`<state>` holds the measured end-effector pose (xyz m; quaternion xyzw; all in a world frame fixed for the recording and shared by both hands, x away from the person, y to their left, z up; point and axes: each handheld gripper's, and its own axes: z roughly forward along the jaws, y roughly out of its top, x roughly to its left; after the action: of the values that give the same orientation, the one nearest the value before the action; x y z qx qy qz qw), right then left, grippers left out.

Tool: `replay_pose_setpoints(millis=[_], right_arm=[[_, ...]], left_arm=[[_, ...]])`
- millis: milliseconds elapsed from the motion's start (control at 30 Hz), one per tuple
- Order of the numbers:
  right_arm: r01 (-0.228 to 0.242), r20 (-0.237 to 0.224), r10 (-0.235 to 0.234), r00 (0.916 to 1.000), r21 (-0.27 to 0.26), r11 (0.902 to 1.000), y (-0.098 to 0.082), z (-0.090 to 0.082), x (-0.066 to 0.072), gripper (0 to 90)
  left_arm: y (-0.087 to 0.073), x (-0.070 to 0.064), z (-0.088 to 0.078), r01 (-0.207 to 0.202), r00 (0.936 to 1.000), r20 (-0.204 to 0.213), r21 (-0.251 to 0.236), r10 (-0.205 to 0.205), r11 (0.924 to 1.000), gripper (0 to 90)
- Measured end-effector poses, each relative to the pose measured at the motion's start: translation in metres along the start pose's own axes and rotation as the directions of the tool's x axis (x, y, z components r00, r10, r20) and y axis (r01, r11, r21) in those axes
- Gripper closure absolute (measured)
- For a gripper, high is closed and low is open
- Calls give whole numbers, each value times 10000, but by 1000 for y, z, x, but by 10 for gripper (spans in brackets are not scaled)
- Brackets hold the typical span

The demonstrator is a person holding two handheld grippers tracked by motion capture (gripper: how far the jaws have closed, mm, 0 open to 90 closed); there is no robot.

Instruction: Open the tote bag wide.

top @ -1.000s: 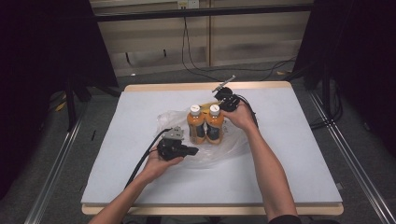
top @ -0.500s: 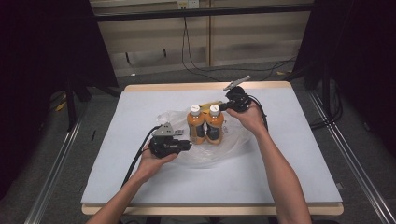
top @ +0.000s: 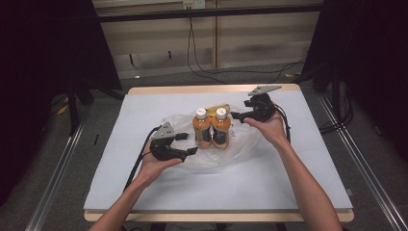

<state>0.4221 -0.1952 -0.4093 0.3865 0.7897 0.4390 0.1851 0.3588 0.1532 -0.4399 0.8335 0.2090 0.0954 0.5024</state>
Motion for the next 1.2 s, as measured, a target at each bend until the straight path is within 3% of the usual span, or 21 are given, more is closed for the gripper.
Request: replay_pose_setpoints(millis=[200, 300, 400, 500, 700, 867, 1000, 1200], right_arm=[[-83, -127, 78, 9999, -395, 9992, -7, -17, 9, 46], [-147, -175, 143, 9997, -240, 9996, -8, -26, 10, 35], [-180, -102, 176, 9998, -462, 9988, -11, -36, 12, 27], [-452, -247, 435, 9987, -733, 9963, -17, -49, 14, 25], [-585, 31, 590, 9983, -968, 9936, -37, -72, 16, 55], [-492, 428, 547, 9976, -1188, 9917, -51, -92, 21, 86], [-750, 340, 799, 9962, -1283, 9889, -64, -106, 25, 81], [-798, 343, 856, 9957, -1449, 9862, -80, -125, 36, 87]], left_arm=[[3, -2, -8, 23, 9997, -261, -122, -27, 9999, 141], [2, -2, -14, 192, 9986, -495, -283, -206, 9994, 112], [1, 1, -24, 170, 9975, -685, -267, -188, 9995, 87], [-3, 5, -34, 331, 9952, -916, -242, -352, 9992, 74], [-15, 10, -52, 551, 9881, -1435, -52, -552, 9985, 58], [-24, 7, -64, 571, 9855, -1602, 84, -550, 9983, 54], [-29, 5, -74, 627, 9844, -1649, 3, -617, 9980, 46], [-37, 5, -92, 873, 9766, -1966, -96, -875, 9961, 42]])
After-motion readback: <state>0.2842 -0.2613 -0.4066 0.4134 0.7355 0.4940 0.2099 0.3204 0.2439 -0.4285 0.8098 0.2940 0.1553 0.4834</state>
